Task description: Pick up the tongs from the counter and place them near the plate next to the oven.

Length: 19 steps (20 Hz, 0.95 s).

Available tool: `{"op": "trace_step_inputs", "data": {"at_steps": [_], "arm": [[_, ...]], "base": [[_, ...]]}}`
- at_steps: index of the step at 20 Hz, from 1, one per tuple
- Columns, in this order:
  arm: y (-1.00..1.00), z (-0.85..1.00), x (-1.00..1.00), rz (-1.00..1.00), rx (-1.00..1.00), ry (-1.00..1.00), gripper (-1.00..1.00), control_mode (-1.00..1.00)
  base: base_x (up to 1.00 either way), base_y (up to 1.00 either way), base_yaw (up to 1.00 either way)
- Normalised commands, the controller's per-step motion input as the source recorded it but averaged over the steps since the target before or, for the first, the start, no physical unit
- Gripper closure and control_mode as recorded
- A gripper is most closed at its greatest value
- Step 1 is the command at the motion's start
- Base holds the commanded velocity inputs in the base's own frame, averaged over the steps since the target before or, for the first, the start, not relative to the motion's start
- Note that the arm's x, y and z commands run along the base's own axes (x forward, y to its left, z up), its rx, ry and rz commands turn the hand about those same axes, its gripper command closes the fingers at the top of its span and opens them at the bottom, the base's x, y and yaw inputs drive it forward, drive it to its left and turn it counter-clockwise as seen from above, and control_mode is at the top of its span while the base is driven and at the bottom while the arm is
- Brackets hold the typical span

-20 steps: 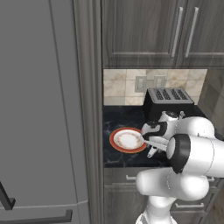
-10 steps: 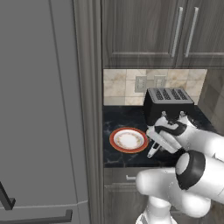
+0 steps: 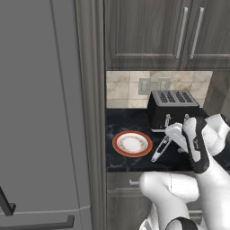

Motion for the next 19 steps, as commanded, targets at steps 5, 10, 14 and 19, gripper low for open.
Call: {"op": "trace_step_inputs", "data": {"at_steps": [5,10,14,19], "arm": [[0.17,0.68,-1.0,-0.13,-0.16,-0.02,-1.0,-1.0],[0.55,0.29,-1.0,-0.17,-0.29,-0.16,-1.0,-1.0],[0.83,0.03,-0.96,-0.12,-0.4,-0.03,-1.0,-1.0],[0.93,0.0,-0.57,-0.09,-0.39,0.0,-1.0,-1.0]], "base": [[0.0,0.0,0.0],[0.0,0.0,0.0],[0.0,0.0,0.0],[0.0,0.0,0.0]]}}
